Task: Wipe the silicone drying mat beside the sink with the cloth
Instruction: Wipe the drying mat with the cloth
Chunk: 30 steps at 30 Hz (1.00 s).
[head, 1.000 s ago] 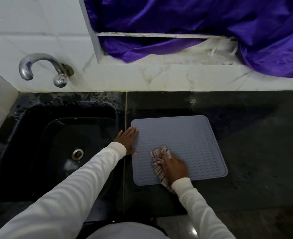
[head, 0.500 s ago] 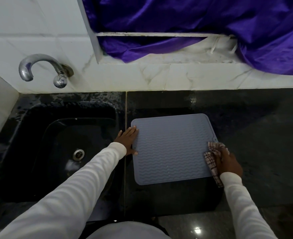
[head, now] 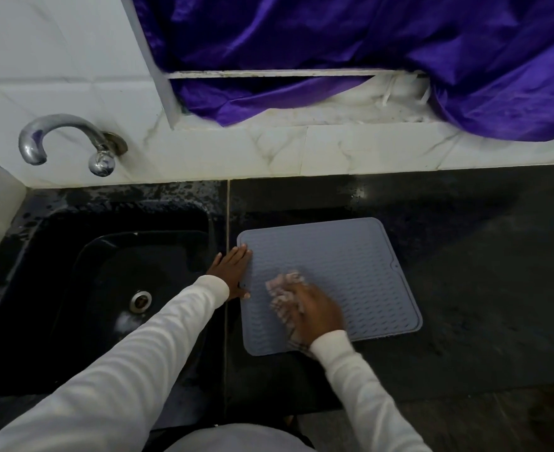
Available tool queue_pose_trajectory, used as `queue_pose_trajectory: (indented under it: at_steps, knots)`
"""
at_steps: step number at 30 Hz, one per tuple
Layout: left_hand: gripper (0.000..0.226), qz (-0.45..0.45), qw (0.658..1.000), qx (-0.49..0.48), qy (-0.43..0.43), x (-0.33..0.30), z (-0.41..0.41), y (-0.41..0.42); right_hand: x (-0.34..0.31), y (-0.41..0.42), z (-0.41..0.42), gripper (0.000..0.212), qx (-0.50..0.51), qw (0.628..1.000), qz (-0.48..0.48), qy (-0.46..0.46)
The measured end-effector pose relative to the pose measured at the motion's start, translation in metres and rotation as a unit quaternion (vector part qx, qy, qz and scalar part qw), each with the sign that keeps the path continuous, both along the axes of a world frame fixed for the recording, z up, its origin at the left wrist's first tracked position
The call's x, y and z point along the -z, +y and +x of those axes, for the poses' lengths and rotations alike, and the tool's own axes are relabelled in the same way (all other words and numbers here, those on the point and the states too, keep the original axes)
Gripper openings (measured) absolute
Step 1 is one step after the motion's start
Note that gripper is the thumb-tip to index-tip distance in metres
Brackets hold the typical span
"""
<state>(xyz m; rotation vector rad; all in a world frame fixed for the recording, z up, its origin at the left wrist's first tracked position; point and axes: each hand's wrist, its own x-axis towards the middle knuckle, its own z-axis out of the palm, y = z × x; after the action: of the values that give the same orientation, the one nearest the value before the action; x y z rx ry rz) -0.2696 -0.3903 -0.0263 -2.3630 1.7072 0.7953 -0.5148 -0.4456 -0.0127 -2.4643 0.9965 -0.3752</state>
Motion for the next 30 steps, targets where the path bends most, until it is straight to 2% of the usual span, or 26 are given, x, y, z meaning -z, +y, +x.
queue_pose_trajectory:
  at_steps: [5,7,11,15,20,27,30]
  knots:
    - [0.1,-0.008,1.0,0.004,-0.004,-0.002,-0.001,-0.001,0.026,0.03,0.046,0.054,-0.043,0.997,-0.007,0.056]
    - [0.099,-0.007,1.0,0.005,-0.008,-0.005,-0.004,-0.005,0.03,0.023,0.041,0.053,-0.041,0.996,-0.014,0.08]
    - [0.106,0.008,1.0,0.012,-0.008,-0.007,-0.004,-0.008,0.033,-0.005,0.018,0.048,-0.036,0.989,-0.091,0.113]
    - [0.109,0.013,1.0,0.005,0.005,-0.005,-0.002,-0.004,0.036,-0.033,-0.014,0.043,0.012,0.983,-0.138,0.124]
    - [0.11,0.008,1.0,0.006,0.006,-0.004,-0.002,-0.003,0.041,-0.073,-0.066,0.049,0.111,0.977,-0.092,0.157]
    - [0.11,0.018,1.0,0.005,0.005,-0.01,-0.005,-0.005,0.026,-0.136,-0.142,0.044,0.264,0.941,-0.048,0.205]
    - [0.109,0.016,1.0,0.005,0.006,-0.01,-0.005,-0.004,0.026,-0.143,-0.157,0.043,0.296,0.932,-0.034,0.205]
